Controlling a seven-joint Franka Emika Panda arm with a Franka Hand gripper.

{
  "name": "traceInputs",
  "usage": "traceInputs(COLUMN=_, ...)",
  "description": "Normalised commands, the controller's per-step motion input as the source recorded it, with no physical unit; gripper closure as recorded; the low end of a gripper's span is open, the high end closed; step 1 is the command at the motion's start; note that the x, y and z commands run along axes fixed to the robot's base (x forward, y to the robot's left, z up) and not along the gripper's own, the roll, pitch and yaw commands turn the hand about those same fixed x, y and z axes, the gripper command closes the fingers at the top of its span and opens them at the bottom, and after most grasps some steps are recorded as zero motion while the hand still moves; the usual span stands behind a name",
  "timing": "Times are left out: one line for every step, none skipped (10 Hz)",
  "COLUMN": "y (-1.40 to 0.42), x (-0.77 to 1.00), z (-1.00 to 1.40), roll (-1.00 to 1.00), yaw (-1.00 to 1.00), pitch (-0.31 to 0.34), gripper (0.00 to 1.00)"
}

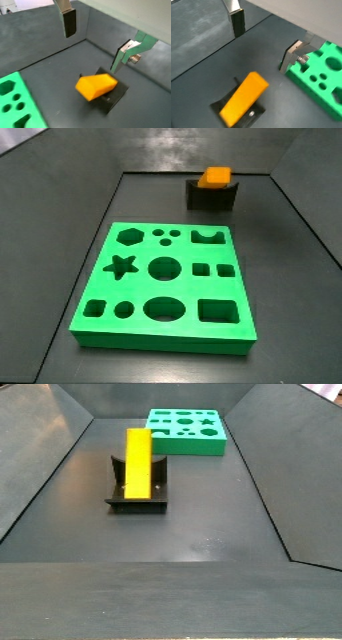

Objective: Pick up the rectangle object. Move up. Place the rectangle object on the fixture. Regrasp the rectangle object. Move to above the board. Insert the rectangle object.
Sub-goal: Regrasp the rectangle object.

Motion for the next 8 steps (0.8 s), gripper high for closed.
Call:
traceInputs(y=-0.02, x=0.01, z=0.01, roll=1.0, yaw=0.02, pitch=0.026, gripper=0.0)
traceInputs(y=-0.02, x=0.02, z=0.0, roll=1.0, yaw=0.02, pitch=0.033, gripper=0.0)
traceInputs(y=-0.03, x=0.04, z=0.0, roll=1.0, yaw=0.03, pitch=0.044, gripper=0.0)
traceInputs(y=-0.02, x=0.05, z=0.0, roll=1.0, yaw=0.03, pitch=0.052, gripper=0.0)
traceInputs(y=-0.03, x=0.06, z=0.0, roll=1.0, yaw=0.04, pitch=0.07, gripper=0.0)
traceInputs(y=-0.04, x=0.08, z=-0.01, roll=1.0, yaw=0.04, pitch=0.088, gripper=0.0)
traceInputs(y=-0.04, x=0.09, z=-0.01, roll=1.0, yaw=0.06, pitch=0.115, gripper=0.0)
traceInputs(y=-0.04, x=0.09, z=0.0, roll=1.0, yaw=0.07, pitch=0.129, gripper=0.0)
